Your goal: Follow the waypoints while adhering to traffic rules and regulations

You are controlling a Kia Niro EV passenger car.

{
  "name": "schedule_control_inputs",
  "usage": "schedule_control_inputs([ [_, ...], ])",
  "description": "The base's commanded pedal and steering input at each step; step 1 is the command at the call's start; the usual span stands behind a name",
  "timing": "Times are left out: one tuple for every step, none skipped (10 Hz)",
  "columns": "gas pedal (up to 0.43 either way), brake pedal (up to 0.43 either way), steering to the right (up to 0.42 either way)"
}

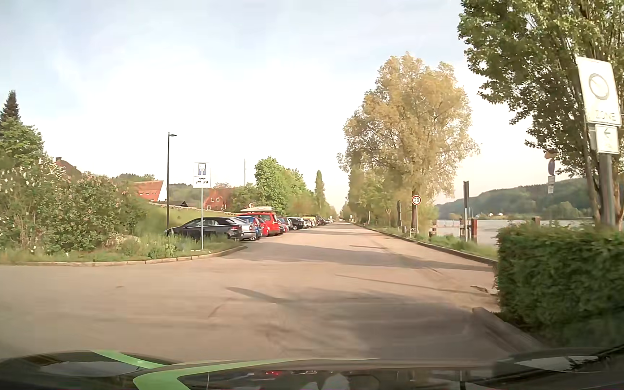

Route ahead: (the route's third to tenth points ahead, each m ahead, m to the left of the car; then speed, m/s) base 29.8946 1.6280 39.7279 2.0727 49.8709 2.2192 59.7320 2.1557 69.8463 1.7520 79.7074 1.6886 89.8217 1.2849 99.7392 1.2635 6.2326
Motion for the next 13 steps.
schedule_control_inputs([
  [0.118, 0.000, 0.009],
  [0.118, 0.000, 0.009],
  [0.118, 0.000, 0.010],
  [0.118, 0.000, 0.010],
  [0.118, 0.000, 0.009],
  [0.118, 0.000, 0.009],
  [0.110, 0.000, 0.009],
  [0.110, 0.000, 0.009],
  [0.110, 0.000, 0.010],
  [0.110, 0.000, 0.008],
  [0.110, 0.000, 0.009],
  [0.110, 0.000, 0.009],
  [0.110, 0.000, 0.009],
])
